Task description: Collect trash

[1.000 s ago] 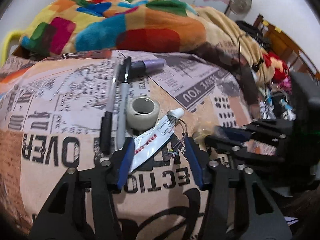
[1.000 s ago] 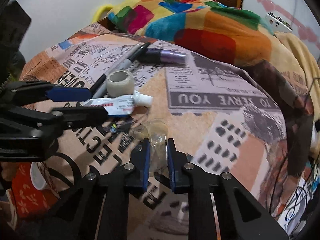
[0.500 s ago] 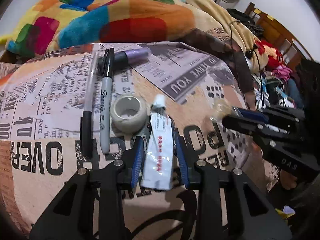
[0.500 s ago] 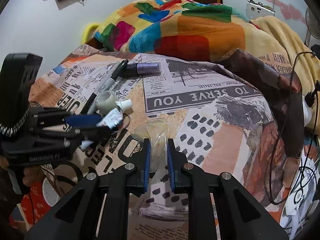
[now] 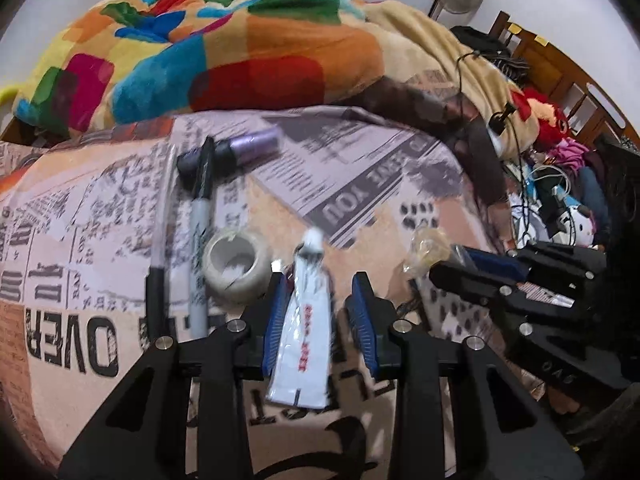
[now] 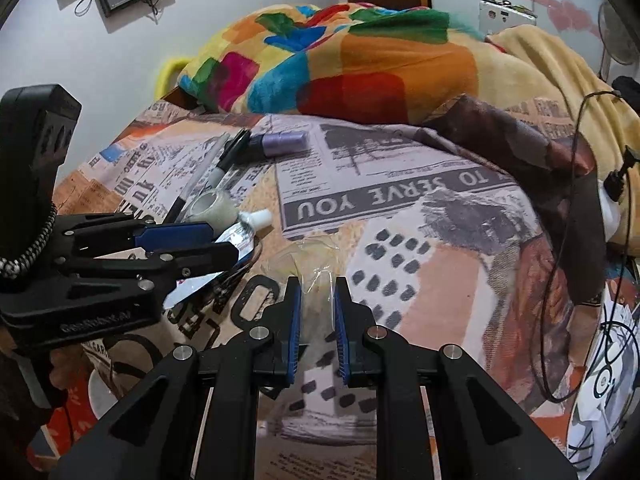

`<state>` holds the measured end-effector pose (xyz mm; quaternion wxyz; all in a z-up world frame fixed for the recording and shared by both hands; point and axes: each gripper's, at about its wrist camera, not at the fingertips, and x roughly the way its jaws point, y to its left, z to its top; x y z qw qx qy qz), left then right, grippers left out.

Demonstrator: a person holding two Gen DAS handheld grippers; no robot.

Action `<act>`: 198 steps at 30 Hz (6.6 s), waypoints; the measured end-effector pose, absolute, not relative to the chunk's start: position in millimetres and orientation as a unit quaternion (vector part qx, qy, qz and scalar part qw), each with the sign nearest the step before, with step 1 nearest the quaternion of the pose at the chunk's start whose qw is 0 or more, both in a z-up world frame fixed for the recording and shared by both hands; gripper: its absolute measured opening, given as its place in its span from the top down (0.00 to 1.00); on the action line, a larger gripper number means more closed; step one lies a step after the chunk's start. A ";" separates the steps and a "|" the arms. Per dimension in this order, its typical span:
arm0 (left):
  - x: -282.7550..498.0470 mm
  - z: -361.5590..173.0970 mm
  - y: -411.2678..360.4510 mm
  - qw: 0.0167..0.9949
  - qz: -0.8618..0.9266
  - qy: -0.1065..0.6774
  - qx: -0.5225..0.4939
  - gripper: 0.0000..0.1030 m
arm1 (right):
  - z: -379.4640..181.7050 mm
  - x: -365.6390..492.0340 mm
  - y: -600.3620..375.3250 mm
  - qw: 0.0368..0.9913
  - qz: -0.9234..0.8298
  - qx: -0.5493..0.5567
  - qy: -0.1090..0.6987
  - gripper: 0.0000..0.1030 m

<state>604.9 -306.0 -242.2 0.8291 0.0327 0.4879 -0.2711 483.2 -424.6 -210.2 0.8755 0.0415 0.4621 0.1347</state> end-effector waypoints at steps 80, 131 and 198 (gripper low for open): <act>132.1 4.6 117.2 0.946 0.137 0.266 -0.121 0.84 | 10.6 192.0 -93.9 0.839 0.449 -0.092 0.294 0.87; 233.6 -247.6 221.7 0.797 0.184 0.518 -0.248 0.83 | -197.2 261.3 57.1 0.662 0.471 -0.180 0.555 0.80; 394.7 -17.3 -170.4 0.942 -0.025 0.334 -0.039 0.44 | -21.8 369.0 -366.1 0.931 0.183 -0.027 0.315 0.42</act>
